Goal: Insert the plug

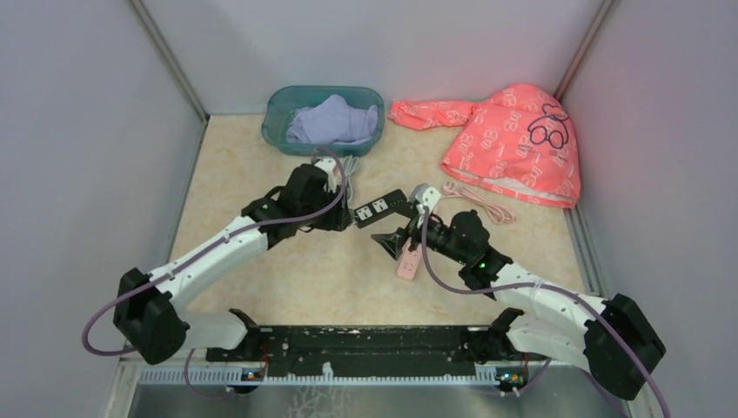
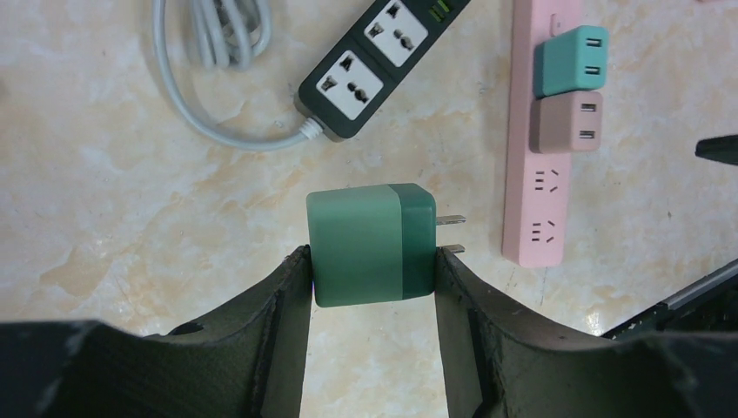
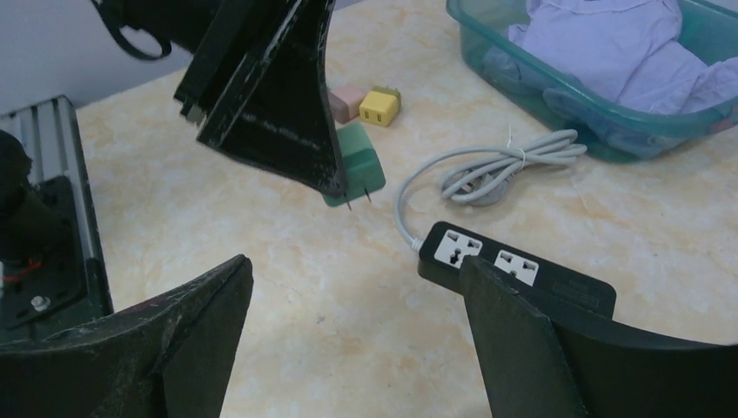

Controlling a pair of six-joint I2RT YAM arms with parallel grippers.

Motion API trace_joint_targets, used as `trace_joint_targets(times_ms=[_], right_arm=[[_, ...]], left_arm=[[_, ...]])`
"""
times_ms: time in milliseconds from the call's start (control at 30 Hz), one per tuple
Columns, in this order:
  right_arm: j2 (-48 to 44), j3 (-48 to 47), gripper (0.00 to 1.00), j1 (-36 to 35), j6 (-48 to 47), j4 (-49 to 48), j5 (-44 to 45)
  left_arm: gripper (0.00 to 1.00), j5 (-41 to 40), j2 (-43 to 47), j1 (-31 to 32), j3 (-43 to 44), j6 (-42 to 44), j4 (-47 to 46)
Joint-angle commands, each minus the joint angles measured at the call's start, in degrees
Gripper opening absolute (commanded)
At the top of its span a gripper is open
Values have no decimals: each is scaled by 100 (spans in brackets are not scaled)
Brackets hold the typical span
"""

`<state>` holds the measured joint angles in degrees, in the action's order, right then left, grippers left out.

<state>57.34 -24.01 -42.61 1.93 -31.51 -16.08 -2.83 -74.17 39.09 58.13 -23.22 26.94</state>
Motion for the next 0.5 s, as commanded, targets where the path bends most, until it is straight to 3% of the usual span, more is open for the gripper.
trace_joint_targets(times_ms=[0, 200, 467], right_arm=[[-51, -711, 87, -63, 687, 198, 244], [58, -1549, 86, -43, 1537, 1830, 856], [296, -2291, 78, 267, 2245, 2916, 393]], left_arm=[[41, -470, 396, 377, -209, 576, -757], [37, -1020, 757, 1041, -841, 1420, -1936], [35, -1672, 1047, 1778, -1557, 2509, -3600]])
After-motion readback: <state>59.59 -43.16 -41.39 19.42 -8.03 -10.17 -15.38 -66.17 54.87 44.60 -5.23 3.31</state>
